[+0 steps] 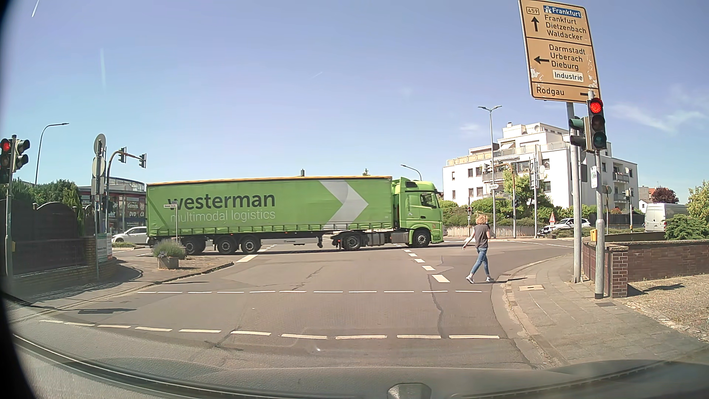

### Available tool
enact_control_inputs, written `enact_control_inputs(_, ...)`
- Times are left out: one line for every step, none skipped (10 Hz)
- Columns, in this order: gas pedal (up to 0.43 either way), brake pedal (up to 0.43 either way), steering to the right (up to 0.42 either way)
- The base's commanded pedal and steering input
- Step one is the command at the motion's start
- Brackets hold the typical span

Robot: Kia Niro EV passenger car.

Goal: Follow the waypoints while adhering to traffic rules and regulations

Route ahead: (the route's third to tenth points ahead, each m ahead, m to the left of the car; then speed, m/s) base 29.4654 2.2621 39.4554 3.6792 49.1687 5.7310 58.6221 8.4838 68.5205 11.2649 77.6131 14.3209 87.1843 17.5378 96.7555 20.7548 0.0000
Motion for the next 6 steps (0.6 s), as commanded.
enact_control_inputs(0.0,0.366,-0.004)
enact_control_inputs(0.0,0.366,-0.004)
enact_control_inputs(0.0,0.372,-0.004)
enact_control_inputs(0.0,0.366,-0.004)
enact_control_inputs(0.0,0.366,-0.004)
enact_control_inputs(0.0,0.366,-0.004)
